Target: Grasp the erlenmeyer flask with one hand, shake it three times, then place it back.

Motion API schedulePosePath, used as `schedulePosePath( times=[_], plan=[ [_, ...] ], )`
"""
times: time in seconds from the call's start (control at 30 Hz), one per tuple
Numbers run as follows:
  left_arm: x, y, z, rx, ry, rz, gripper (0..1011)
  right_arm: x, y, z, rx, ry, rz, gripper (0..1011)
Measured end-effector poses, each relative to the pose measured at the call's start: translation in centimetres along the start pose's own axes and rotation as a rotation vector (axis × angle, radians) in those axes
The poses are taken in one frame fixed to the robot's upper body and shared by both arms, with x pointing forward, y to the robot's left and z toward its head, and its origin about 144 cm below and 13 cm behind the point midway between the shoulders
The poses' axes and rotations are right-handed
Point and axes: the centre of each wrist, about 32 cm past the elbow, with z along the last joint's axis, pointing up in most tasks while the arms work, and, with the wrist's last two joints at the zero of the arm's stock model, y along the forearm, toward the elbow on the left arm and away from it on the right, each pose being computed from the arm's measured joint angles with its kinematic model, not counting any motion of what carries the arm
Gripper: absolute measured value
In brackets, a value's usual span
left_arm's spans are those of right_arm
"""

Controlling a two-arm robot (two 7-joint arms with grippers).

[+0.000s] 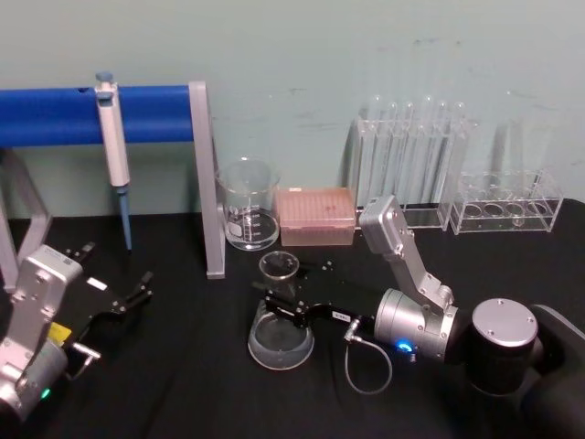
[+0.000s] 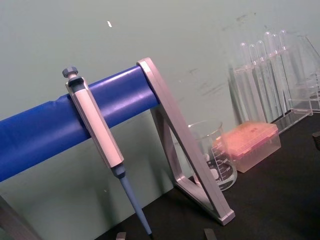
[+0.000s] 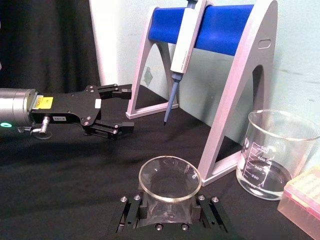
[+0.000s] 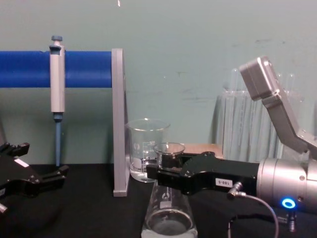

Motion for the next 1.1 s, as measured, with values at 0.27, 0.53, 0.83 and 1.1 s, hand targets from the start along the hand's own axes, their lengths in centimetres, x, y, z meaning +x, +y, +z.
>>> schedulePosePath(
  times=[0.27,0.53,0.83,1.1],
  plan=[
    [0.00,0.00,0.00,0.000,0.000,0.000,1001,-0.01,-0.02,-0.07,-0.004,-0.001,0.001,552],
    [0.00,0.00,0.01,0.000,0.000,0.000,1001,-0.01,-0.01,-0.07,-0.003,0.000,0.001,769],
    [0.00,0.00,0.00,0.000,0.000,0.000,1001,0.01,-0.01,-0.04,-0.002,0.000,0.001,1000],
    [0.00,0.00,0.00,0.000,0.000,0.000,1001,0.01,-0.01,-0.04,-0.001,0.000,0.001,1000]
  ],
)
